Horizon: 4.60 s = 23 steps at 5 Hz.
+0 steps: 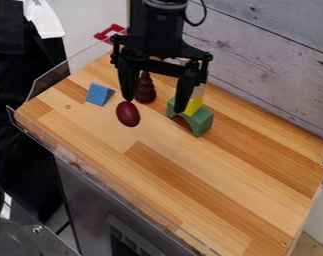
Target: Move the blue block from the left side and put it on the other tower
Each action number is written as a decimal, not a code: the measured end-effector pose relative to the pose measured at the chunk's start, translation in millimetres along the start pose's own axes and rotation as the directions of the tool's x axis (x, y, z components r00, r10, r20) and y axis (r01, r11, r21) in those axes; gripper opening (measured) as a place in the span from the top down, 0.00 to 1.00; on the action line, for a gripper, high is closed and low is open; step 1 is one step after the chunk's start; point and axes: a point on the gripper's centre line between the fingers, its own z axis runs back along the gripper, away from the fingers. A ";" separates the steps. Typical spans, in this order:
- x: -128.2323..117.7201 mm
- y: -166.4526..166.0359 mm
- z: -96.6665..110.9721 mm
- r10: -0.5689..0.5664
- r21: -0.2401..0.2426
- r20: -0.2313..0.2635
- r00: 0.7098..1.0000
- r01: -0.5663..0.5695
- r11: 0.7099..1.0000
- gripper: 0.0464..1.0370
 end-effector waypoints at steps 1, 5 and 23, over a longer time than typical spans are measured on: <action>-2.9 1.2 -7.7 0.001 0.012 -0.033 0.999 0.000 1.000 0.04; 60.1 72.6 -0.2 -0.250 -0.007 -0.110 0.962 0.251 0.968 0.04; 73.1 44.2 68.3 -0.303 0.084 0.031 0.952 0.300 0.950 0.49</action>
